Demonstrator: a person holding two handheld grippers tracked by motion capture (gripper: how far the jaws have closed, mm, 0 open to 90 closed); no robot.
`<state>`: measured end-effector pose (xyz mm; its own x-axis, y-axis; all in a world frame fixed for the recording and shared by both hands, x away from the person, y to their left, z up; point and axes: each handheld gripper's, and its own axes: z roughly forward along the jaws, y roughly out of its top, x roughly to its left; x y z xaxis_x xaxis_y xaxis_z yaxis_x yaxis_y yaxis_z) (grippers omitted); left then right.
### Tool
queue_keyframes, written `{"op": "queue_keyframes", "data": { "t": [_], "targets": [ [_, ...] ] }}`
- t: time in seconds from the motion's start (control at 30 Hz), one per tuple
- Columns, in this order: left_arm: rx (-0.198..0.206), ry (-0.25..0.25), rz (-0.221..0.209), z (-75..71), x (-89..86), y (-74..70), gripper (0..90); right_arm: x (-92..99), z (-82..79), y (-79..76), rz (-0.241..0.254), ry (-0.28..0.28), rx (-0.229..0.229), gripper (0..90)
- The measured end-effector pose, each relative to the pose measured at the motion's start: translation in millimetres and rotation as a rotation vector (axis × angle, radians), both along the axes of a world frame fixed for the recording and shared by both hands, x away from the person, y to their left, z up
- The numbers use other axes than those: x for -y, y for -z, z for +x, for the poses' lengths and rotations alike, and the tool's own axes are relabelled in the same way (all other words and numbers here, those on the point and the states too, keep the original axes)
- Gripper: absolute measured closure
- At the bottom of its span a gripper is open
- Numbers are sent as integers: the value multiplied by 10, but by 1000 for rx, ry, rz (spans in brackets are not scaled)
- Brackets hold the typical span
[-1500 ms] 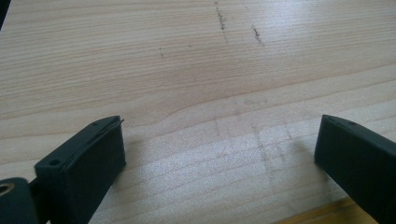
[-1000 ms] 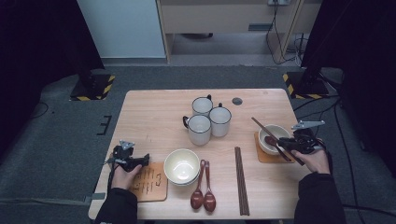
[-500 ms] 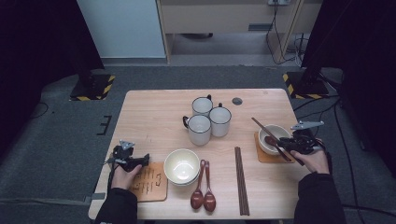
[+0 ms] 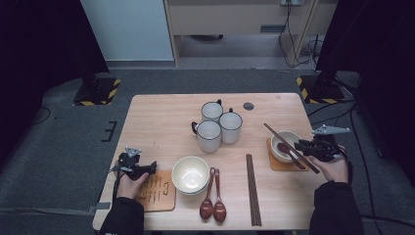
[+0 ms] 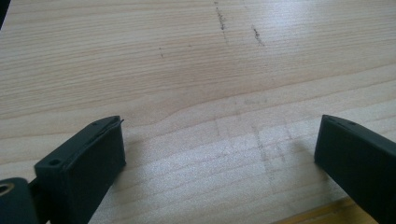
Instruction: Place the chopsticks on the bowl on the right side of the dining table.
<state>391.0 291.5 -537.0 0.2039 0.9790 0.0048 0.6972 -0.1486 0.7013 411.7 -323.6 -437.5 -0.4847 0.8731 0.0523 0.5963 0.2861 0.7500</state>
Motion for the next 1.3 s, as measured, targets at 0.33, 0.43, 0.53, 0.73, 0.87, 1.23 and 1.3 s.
{"op": "queue_keyframes", "data": {
  "t": [0.33,0.43,0.53,0.73,0.87,1.23,1.3],
  "targets": [
    [0,0,0,0,0,0,8,7,-171,-52,0,76,11,765],
    [0,0,0,0,0,0,8,21,-226,-44,-8,101,16,777],
    [0,0,0,0,0,0,8,37,-278,-43,-6,119,15,783],
    [0,0,0,0,0,0,8,27,-381,-27,-14,130,15,790],
    [0,0,0,0,0,0,8,22,-460,-17,-17,140,12,794],
    [0,0,0,0,0,0,8,62,-652,14,-1,163,4,797],
    [0,0,0,0,0,0,8,64,-672,27,1,164,2,798]
  ]
}}
